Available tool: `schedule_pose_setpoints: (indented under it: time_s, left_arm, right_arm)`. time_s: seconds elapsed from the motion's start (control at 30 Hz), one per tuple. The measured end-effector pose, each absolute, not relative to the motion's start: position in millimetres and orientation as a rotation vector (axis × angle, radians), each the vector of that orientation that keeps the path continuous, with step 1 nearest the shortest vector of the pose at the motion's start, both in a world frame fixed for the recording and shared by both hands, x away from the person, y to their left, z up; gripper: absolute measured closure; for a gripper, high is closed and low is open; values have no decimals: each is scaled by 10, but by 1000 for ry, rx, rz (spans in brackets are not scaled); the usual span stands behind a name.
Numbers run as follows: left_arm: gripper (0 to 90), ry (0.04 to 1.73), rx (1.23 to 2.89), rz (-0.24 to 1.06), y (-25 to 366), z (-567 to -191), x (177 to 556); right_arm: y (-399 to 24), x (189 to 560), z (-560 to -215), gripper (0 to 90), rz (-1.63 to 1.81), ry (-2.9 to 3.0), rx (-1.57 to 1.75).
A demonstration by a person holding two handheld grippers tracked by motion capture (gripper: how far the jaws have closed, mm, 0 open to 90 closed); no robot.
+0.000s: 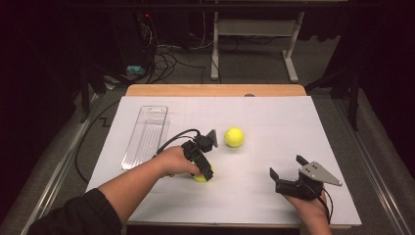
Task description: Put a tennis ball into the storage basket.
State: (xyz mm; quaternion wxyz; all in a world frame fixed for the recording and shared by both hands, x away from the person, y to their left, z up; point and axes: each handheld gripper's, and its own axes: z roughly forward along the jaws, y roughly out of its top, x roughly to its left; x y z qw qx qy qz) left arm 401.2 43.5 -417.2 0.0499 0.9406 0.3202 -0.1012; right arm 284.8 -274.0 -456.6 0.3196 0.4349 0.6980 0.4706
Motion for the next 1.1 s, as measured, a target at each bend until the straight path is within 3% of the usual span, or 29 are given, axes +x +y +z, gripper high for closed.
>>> schedule_pose_setpoints:
  time_s: [0.6, 1.1]
  left_arm:
    - [257, 936, 2847, -360, 427, -4163, 3997]
    - [269, 938, 2832, -339, 443, -4049, 3976]
  right_arm:
    - [-2747, 2843, -4558, 0, 1235, 1833, 1142]
    - [-2750, 2843, -4556, 0, 1237, 1828, 1145]
